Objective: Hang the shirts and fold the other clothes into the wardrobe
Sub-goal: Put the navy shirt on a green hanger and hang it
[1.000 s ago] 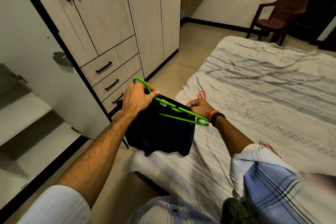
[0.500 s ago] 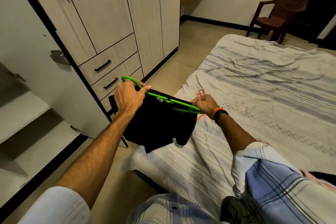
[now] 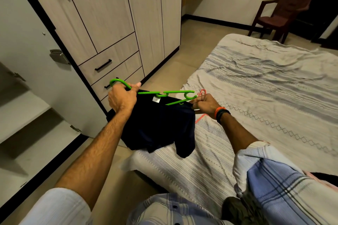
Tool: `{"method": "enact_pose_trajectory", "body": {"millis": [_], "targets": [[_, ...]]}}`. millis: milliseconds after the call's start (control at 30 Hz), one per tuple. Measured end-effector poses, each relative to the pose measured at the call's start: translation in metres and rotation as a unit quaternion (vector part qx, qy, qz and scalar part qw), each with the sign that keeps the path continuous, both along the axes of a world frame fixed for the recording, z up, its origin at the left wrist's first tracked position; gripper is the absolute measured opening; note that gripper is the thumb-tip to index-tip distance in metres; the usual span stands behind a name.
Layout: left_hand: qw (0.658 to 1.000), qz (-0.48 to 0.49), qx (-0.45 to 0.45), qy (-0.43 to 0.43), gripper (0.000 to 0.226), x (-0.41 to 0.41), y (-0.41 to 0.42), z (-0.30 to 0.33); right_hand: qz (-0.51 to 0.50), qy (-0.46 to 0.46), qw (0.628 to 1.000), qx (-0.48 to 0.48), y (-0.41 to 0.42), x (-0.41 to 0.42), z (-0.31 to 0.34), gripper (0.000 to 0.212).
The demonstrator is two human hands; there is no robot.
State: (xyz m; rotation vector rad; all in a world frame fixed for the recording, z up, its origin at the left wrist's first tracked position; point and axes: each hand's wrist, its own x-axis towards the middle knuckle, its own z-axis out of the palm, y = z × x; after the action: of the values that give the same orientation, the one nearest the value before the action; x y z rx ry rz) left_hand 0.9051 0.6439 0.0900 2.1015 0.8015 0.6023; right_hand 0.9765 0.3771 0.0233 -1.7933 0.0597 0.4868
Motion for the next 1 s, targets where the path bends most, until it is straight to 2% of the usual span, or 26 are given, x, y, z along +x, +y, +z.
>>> {"method": "enact_pose_trajectory", "body": {"millis": [167,433,667,800,1000], "targets": [[0.999,-0.012,0.017,0.032,0.033,-0.001,0.003,0.001,-0.004,-0.011,1.000,-0.003,0.001,0.002,0.002,0.031],[0.987,-0.054,0.133,0.078,0.035,-0.007,0.002,0.002,-0.080,-0.032,0.996,0.038,0.005,0.006,0.003,0.037],[0.975,-0.059,0.186,0.104,0.041,0.001,-0.001,0.011,-0.173,-0.104,0.979,-0.035,0.012,0.011,-0.002,0.034],[0.969,-0.069,0.205,0.122,0.034,-0.003,-0.007,0.015,-0.170,-0.133,0.974,-0.066,0.015,0.007,0.004,0.022],[0.955,-0.096,0.243,0.138,0.037,-0.003,-0.015,0.011,-0.165,-0.202,0.959,-0.113,0.026,-0.002,0.021,0.026]]}}
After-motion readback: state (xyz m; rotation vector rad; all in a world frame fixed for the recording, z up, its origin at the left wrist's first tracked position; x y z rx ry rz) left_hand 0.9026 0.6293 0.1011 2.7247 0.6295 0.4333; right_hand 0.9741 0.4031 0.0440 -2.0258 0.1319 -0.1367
